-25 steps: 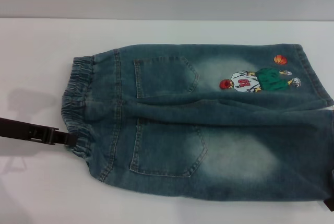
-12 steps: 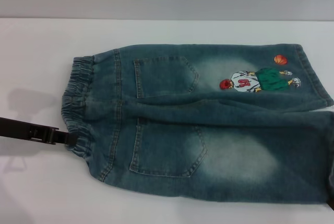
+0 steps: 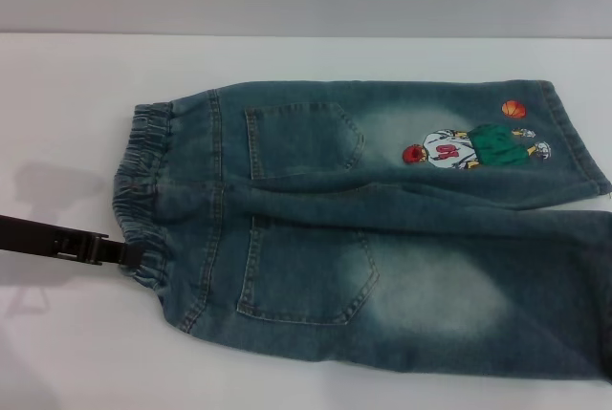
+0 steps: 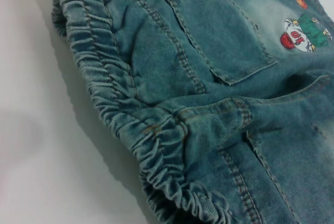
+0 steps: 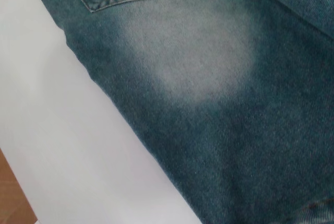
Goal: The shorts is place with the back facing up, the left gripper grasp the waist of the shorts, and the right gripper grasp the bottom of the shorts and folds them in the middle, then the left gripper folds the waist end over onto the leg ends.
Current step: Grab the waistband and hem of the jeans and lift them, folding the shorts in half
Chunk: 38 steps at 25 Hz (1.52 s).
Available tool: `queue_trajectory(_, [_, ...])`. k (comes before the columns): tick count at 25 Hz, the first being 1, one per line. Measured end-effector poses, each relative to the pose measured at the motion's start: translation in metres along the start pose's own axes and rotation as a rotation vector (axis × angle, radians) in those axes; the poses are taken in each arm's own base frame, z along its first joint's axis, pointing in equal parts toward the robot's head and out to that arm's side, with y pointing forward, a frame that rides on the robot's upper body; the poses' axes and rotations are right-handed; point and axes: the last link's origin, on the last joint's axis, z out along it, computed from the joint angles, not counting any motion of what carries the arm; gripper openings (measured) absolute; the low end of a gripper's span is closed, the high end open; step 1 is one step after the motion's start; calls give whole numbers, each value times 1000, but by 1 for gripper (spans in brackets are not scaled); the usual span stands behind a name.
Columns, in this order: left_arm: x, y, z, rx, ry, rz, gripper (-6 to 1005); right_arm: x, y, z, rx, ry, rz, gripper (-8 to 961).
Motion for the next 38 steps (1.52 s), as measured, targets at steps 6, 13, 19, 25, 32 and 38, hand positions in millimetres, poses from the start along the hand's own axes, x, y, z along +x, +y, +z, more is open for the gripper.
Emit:
queue_trajectory(6, [-1,-2,-3,4,16,0,15,-2,0,-1,-1,-61,-16,-1])
queue_trajectory(13, [-1,-12,-17,12,137,-2,14,-11,-4,-9,31,-310,-52,0])
queue_trajectory(19, [-1,-13,-27,-24,279,12,14,-13,-5,-16,60,-528,-90,0])
queue_trajectory(25, [-7,-14,-33,-44,483,42,13,-15,-2,-17,86,-809,-165,-1])
queue_trajectory(32, [-20,-13,-31,-96,644,50,12,-9,-3,-6,152,-995,-204,-1])
queue_trajectory(38, [-30,-16,-22,-95,684,38,12,-3,-6,-1,227,-1089,-217,-1])
